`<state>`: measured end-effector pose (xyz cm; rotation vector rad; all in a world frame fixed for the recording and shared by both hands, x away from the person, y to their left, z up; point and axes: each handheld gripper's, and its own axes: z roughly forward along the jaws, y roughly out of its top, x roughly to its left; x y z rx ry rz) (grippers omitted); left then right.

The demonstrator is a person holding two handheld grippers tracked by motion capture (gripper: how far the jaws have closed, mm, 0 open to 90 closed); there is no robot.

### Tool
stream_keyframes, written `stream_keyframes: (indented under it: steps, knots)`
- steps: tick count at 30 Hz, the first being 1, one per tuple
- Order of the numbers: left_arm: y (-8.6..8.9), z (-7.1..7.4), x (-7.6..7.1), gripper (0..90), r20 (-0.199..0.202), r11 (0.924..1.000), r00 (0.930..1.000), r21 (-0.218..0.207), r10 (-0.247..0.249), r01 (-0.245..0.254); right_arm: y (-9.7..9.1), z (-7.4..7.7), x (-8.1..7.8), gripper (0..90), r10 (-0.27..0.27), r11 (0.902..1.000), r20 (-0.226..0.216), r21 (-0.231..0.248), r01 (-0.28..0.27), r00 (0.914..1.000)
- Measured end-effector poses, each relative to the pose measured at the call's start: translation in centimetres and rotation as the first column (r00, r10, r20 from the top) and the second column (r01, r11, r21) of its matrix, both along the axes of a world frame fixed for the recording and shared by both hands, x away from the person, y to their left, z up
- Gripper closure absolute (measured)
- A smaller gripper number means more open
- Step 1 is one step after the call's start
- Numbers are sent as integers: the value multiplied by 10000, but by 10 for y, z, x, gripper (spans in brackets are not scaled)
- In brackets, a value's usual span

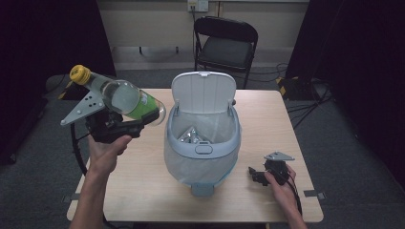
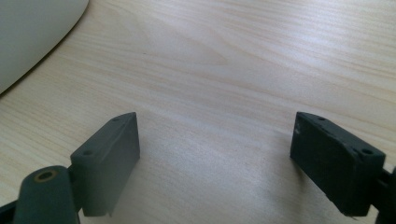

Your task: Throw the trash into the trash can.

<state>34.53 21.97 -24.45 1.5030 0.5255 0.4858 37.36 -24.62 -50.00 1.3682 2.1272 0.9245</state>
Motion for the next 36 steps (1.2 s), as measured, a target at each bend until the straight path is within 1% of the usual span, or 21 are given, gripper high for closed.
stream_keyframes:
  steps: [3,5,7,9,10,12,14,17,18,20,22,23,24,25,26,28,30,33,36]
  knots:
    - [-8,3,2,281,5,9996,9996,20,-294,294,0,0,0,146,-1,10000,-1,2,1,10000]
    - [-13,5,3,281,6,9992,9992,22,-396,396,0,0,0,146,1,10000,0,1,-1,10000]
    - [-19,6,4,281,-9,9980,9980,22,-630,631,0,0,0,146,0,10000,-1,2,0,10000]
    - [-26,7,6,281,-64,9963,9963,10,-859,859,0,0,0,146,-4,10000,0,7,4,10000]
    - [-29,8,7,281,-166,9955,9954,-58,-947,946,0,0,0,146,0,10000,0,0,0,10000]
    - [-35,9,10,281,-173,9943,9942,115,-1057,1059,0,0,0,146,0,10000,-1,0,0,10000]
    - [-42,10,13,281,-261,9927,9927,224,-1181,1186,0,0,0,146,-6,10000,0,6,6,10000]
    - [-53,10,18,281,-503,9896,9888,256,-1402,1416,0,0,0,146,0,10000,0,2,0,10000]
    - [-55,11,19,281,-522,9891,9884,312,-1423,1441,0,0,0,146,2,10000,0,2,-2,10000]
    - [-61,12,23,280,-693,9863,9854,439,-1555,1588,0,0,0,146,0,10000,-1,2,0,10000]
    - [-65,12,26,280,-715,9827,9830,649,-1689,1736,0,0,0,146,0,10000,-1,2,0,10000]
    - [-68,11,29,280,-836,9804,9803,686,-1789,1847,0,0,0,146,-1,10000,-2,2,1,10000]
    - [-70,10,30,280,-902,9795,9792,710,-1819,1885,0,0,0,146,-4,10000,0,6,4,10000]
    - [-73,9,32,280,-977,9795,9797,833,-1752,1835,0,0,0,146,1,10000,-1,1,-1,10000]
    - [-74,9,33,280,-957,9791,9808,969,-1698,1789,0,0,0,146,0,10000,-1,1,0,10000]
    - [-78,7,37,279,-1133,9762,9776,1054,-1774,1894,0,0,0,146,-2,10000,-1,2,2,10000]
    - [-80,6,42,279,-1345,9730,9725,1061,-1902,2050,0,0,0,146,-2,10000,-1,2,2,10000]
    - [-84,5,48,278,-1567,9704,9695,1221,-1887,2086,0,0,0,146,-12,10000,-7,5,12,10000]
    - [-90,3,55,278,-1618,9723,9740,1459,-1588,1827,0,0,0,146,-8,10000,-5,3,8,10000]
